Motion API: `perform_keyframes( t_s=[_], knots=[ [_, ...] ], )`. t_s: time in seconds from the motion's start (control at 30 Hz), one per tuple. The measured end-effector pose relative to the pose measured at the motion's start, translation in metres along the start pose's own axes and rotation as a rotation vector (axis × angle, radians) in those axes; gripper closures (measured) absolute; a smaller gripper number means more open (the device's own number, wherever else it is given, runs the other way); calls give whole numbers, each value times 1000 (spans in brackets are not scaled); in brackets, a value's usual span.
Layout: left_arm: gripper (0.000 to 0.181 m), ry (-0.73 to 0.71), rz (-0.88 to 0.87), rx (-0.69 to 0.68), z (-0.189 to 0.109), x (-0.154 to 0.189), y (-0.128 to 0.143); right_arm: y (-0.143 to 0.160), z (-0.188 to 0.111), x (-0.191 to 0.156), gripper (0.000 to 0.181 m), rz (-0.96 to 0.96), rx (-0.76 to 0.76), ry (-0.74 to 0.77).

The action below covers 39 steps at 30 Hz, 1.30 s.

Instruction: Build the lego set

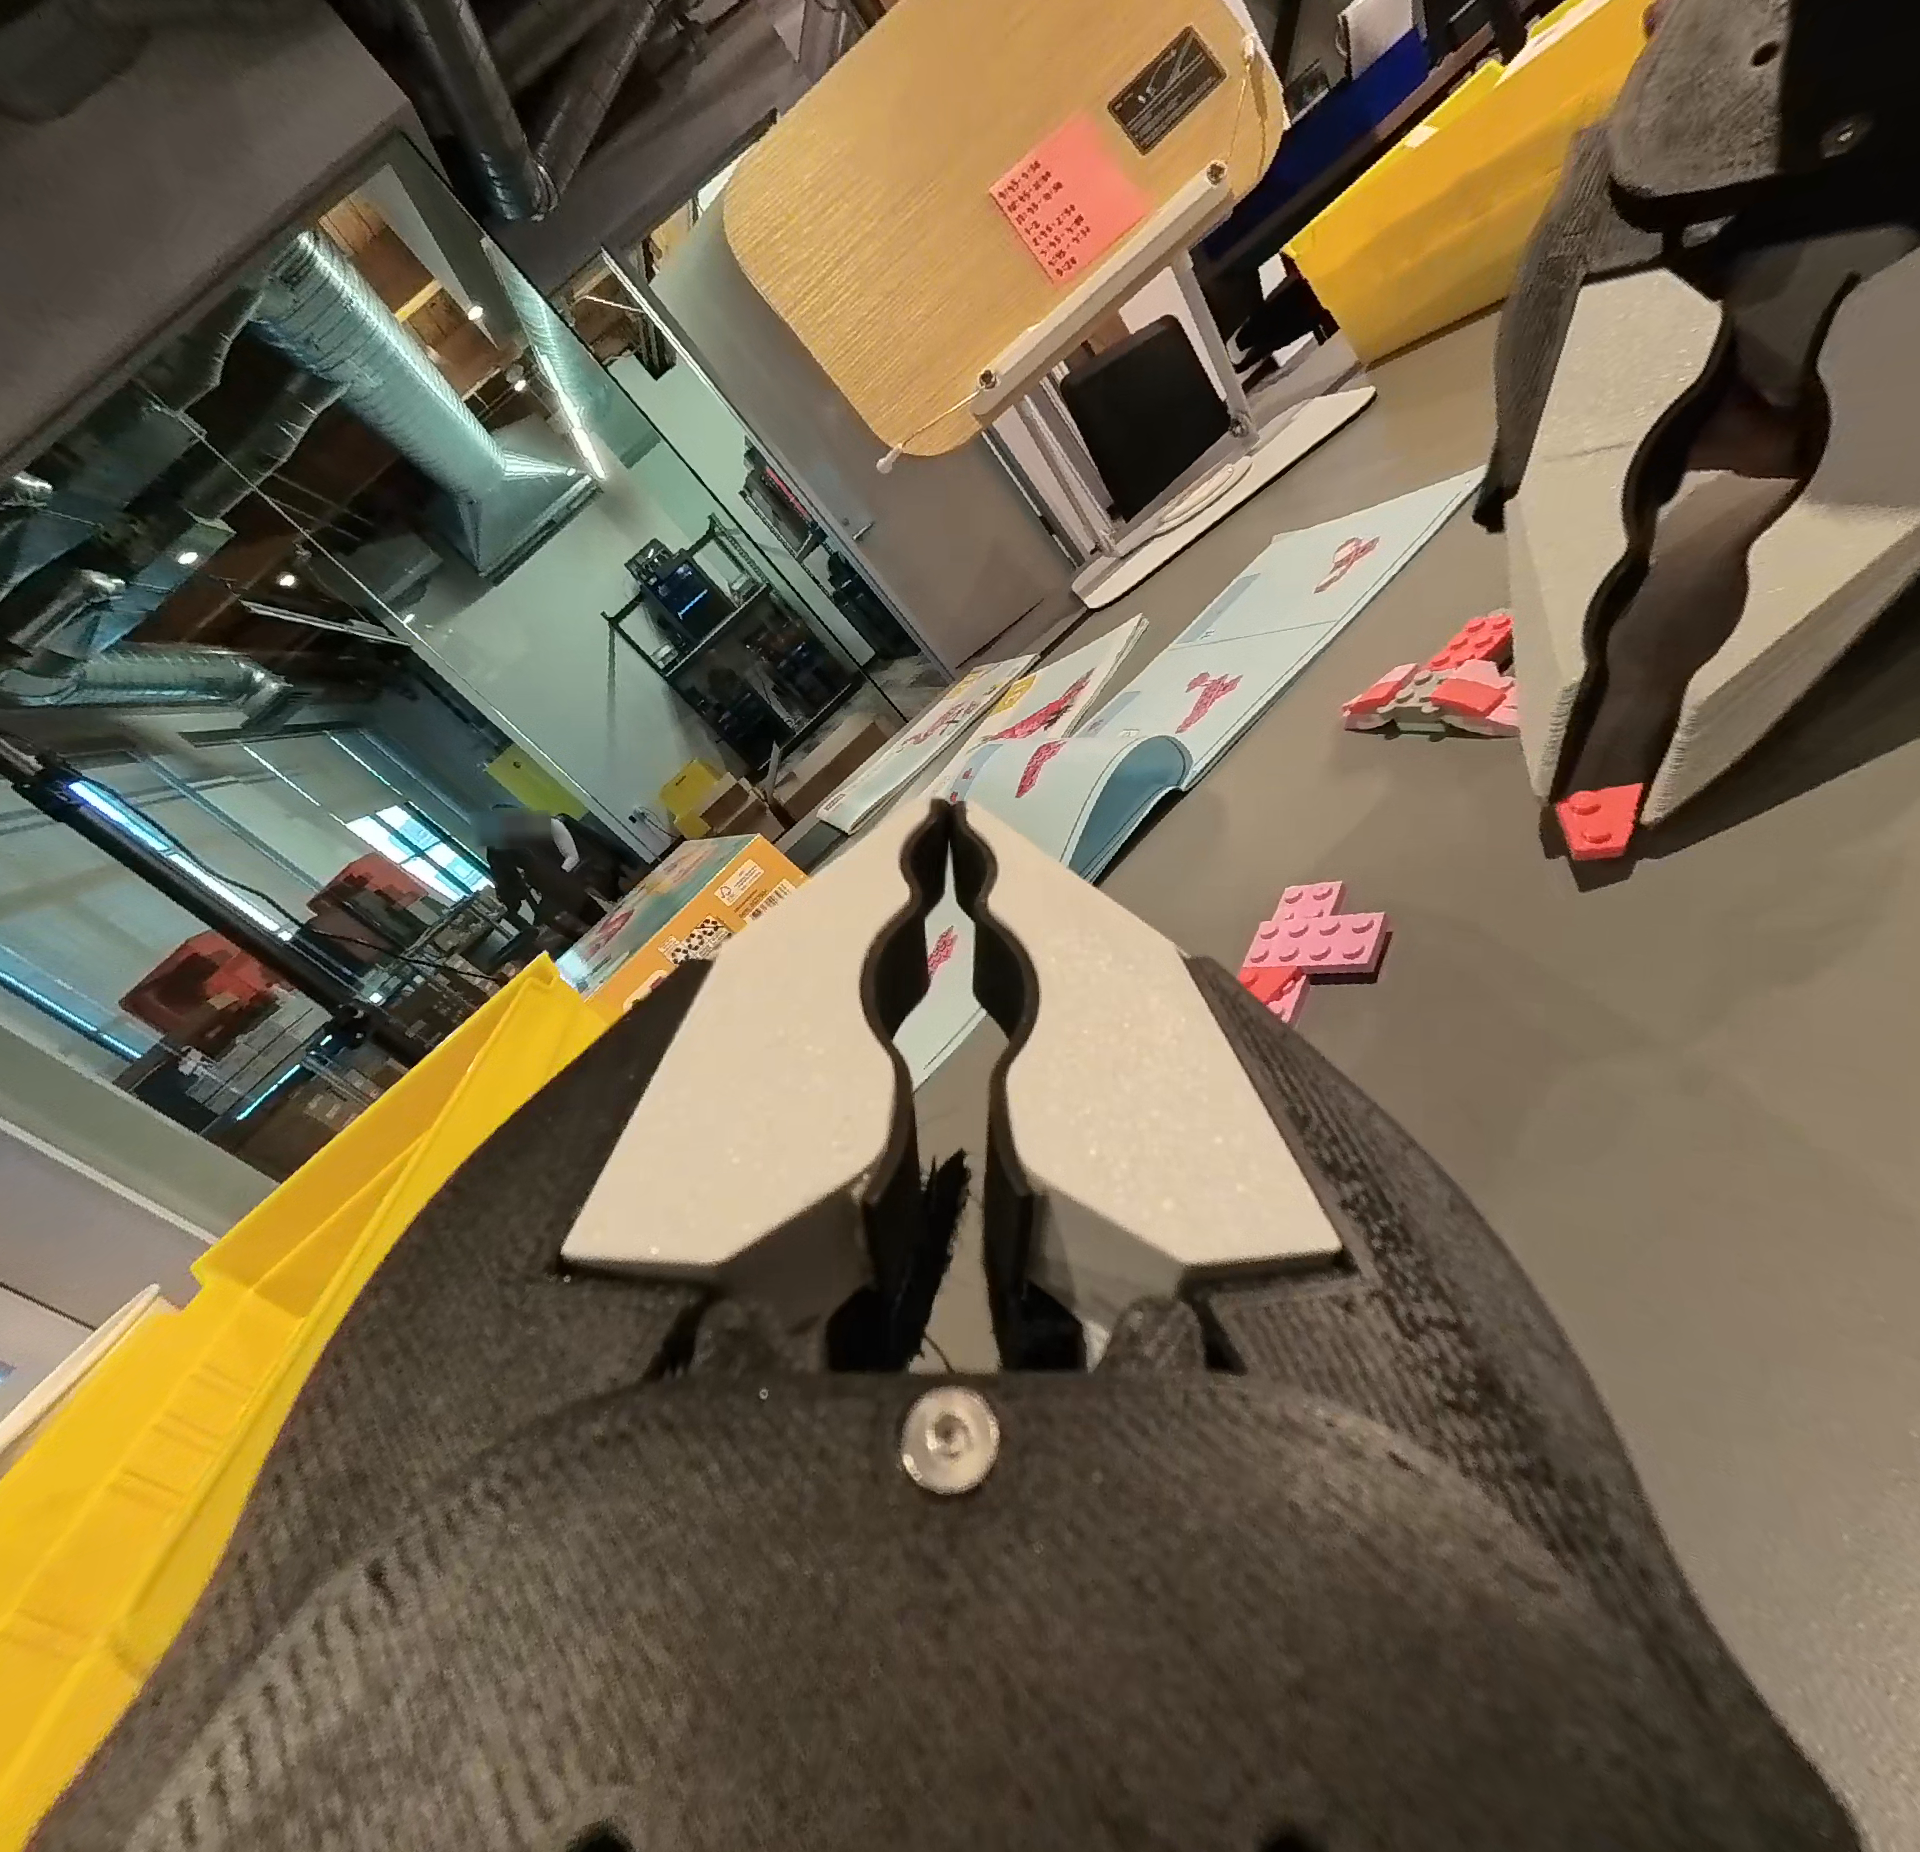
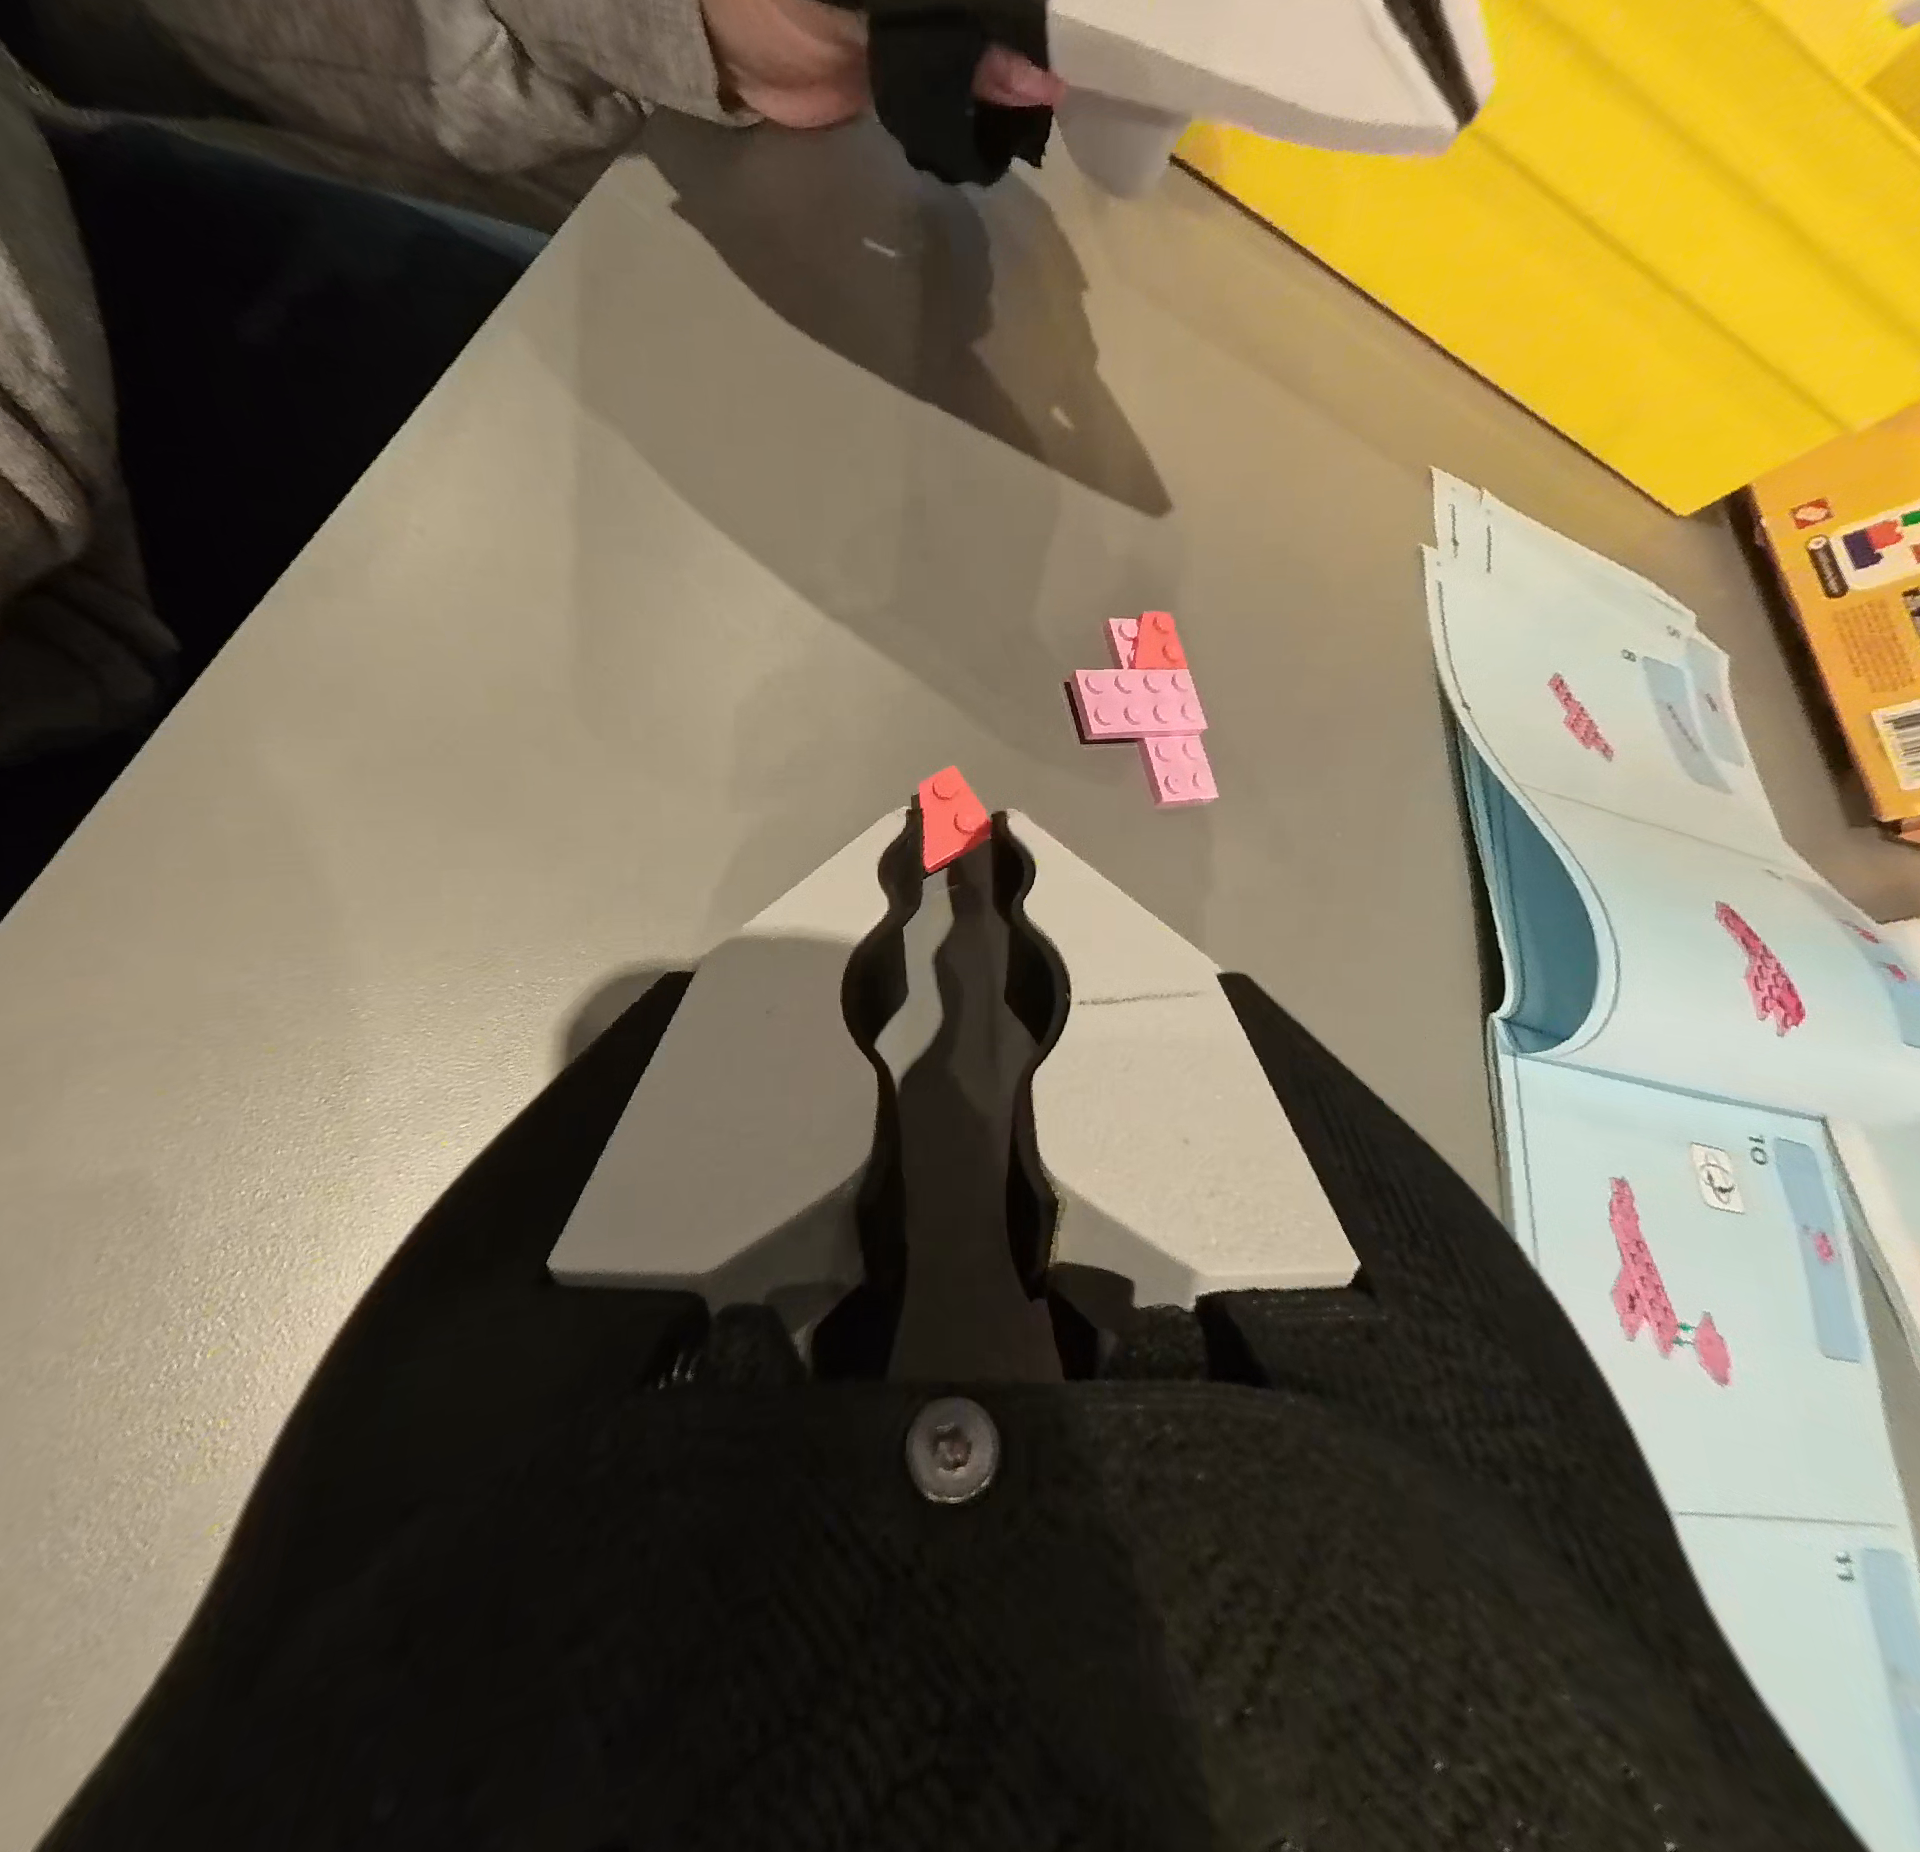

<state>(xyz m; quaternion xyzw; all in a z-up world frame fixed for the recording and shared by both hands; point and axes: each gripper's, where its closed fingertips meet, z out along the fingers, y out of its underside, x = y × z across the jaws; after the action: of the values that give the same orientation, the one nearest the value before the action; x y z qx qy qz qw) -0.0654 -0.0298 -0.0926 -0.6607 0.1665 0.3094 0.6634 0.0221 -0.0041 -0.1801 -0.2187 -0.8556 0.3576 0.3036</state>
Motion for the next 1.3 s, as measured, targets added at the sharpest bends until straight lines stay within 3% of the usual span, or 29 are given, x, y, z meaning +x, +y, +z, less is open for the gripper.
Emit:
perform_keyframes(
  t_s=[0.63,0.73,1.0,1.17,1.23,1.3],
  knots=[
    [181,87,151,-30,4,29,1,10,1,1,169,273,-57,-92],
    [181,95,129,-7,2,29,-2,10,1,1,169,278,-55,-97],
    [181,101,-23,57,-3,18,-11,7,0,-2,146,257,-33,-108],
    [173,60,-355,116,-28,-27,-25,-8,-14,14,137,253,99,29],
    [171,-19,-445,111,-47,-74,-29,-18,-23,20,135,247,169,82],
    [171,-134,-520,8,-61,-135,-14,-28,-31,27,136,189,213,159]
  ],
)
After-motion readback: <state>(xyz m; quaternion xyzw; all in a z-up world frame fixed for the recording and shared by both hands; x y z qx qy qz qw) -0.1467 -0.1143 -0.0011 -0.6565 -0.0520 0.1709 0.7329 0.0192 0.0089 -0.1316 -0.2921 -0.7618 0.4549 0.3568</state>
